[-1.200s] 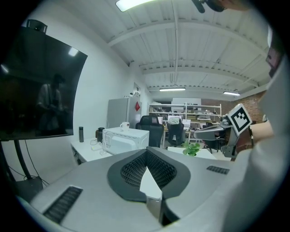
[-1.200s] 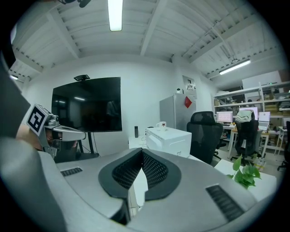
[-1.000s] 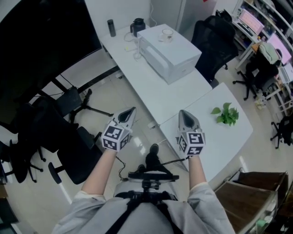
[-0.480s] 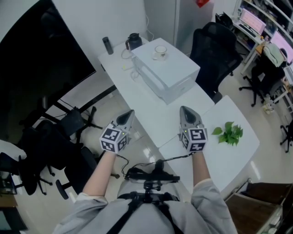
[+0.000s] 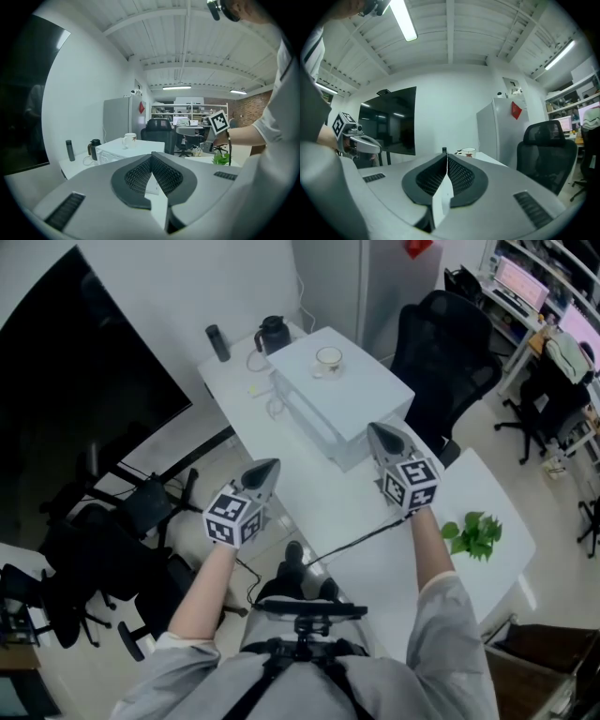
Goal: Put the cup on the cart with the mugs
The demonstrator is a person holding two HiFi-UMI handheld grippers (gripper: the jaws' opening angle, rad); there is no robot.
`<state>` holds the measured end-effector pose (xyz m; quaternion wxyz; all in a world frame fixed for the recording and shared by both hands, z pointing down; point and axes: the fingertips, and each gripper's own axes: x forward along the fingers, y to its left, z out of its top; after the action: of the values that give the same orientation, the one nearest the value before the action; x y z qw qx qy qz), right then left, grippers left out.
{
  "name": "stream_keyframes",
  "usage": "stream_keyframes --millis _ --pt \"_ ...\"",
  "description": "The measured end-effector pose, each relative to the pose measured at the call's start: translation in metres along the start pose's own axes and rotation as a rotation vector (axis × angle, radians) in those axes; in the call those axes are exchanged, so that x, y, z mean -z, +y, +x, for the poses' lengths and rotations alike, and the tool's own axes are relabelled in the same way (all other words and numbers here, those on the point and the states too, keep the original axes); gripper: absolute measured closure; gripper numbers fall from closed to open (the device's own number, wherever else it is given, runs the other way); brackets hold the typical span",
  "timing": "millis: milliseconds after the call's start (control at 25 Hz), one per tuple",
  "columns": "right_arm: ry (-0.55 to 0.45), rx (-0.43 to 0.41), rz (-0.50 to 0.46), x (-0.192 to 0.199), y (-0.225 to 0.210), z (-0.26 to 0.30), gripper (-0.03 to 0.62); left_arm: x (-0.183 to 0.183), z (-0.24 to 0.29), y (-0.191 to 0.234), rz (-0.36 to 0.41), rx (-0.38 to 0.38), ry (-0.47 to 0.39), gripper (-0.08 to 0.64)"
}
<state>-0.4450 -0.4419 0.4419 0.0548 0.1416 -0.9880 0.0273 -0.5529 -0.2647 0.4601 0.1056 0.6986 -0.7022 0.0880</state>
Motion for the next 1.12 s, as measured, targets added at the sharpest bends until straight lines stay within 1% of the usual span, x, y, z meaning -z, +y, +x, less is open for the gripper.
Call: stream_keyframes --millis 120,280,360,440,520,640,720,800,960,1000,1040,1120 --pt "0.024 -0.037 -0.012 0.006 -0.016 0.032 0.583 -0.004 0.018 0.022 -0.005 0.005 -0.012 0.558" --pt "0.039 -0.016 -0.028 0.009 -0.048 0.067 0.583 -0.016 0.048 0.045 -0.008 0.032 -0.02 0.558" --pt "0.029 -0.036 -0.018 0.007 -0.059 0.088 0.477 -0.024 0.063 0.056 -0.005 0.051 -0.02 0.558" --pt "0.028 -0.071 0.005 0.005 -0.068 0.108 0.355 -0.027 0.078 0.065 -0.004 0.069 -0.015 0.558" --pt "0.037 -0.108 0.009 0.007 -0.076 0.126 0.296 -0.026 0.092 0.071 -0.002 0.083 -0.003 0.558" --pt "0.062 -0.168 -0.014 0.016 -0.086 0.154 0.222 -0.023 0.112 0.081 -0.007 0.096 0.014 0.558" --pt "0.078 -0.208 -0.027 0.024 -0.092 0.169 0.193 -0.021 0.123 0.085 -0.014 0.102 0.023 0.558" --pt "0.095 -0.244 -0.015 0.03 -0.096 0.18 0.178 -0.018 0.132 0.087 -0.019 0.111 0.032 0.558" --pt "0.097 -0.275 0.019 0.035 -0.105 0.203 0.147 -0.015 0.146 0.094 -0.023 0.119 0.043 0.558" --pt "0.096 -0.284 0.019 0.036 -0.106 0.208 0.147 -0.014 0.149 0.096 -0.025 0.119 0.043 0.558" --pt "0.096 -0.296 0.015 0.036 -0.107 0.213 0.13 -0.014 0.151 0.098 -0.026 0.12 0.044 0.558" --pt "0.105 -0.316 0.003 0.037 -0.108 0.223 0.12 -0.012 0.156 0.1 -0.03 0.122 0.044 0.558"
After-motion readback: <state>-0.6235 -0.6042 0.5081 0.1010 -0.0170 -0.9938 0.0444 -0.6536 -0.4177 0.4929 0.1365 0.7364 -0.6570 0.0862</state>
